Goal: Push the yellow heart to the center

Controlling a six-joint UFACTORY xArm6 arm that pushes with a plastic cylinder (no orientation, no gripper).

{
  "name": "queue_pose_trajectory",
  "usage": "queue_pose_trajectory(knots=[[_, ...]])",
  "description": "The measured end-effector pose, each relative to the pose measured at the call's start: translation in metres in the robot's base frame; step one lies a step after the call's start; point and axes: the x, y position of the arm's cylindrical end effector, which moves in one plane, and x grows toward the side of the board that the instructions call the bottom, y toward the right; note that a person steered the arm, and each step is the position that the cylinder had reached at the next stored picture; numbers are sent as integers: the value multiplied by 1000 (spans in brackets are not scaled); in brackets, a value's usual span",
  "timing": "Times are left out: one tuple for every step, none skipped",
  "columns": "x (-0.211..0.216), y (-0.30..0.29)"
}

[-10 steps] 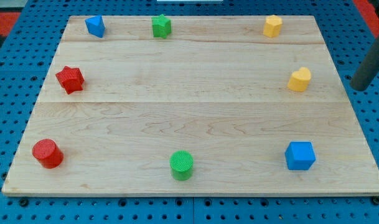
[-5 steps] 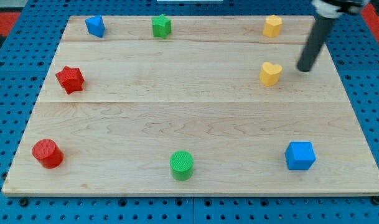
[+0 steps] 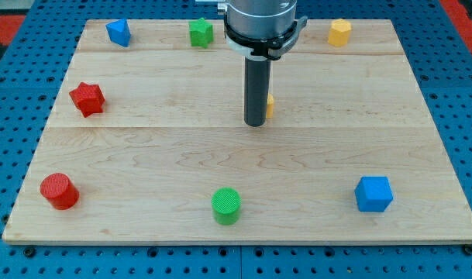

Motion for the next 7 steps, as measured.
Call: queue_pose_trajectory(knots=[[1,0],[-4,26],[2,77],[-34,68],[-27,36],[-29,9],[-41,85]])
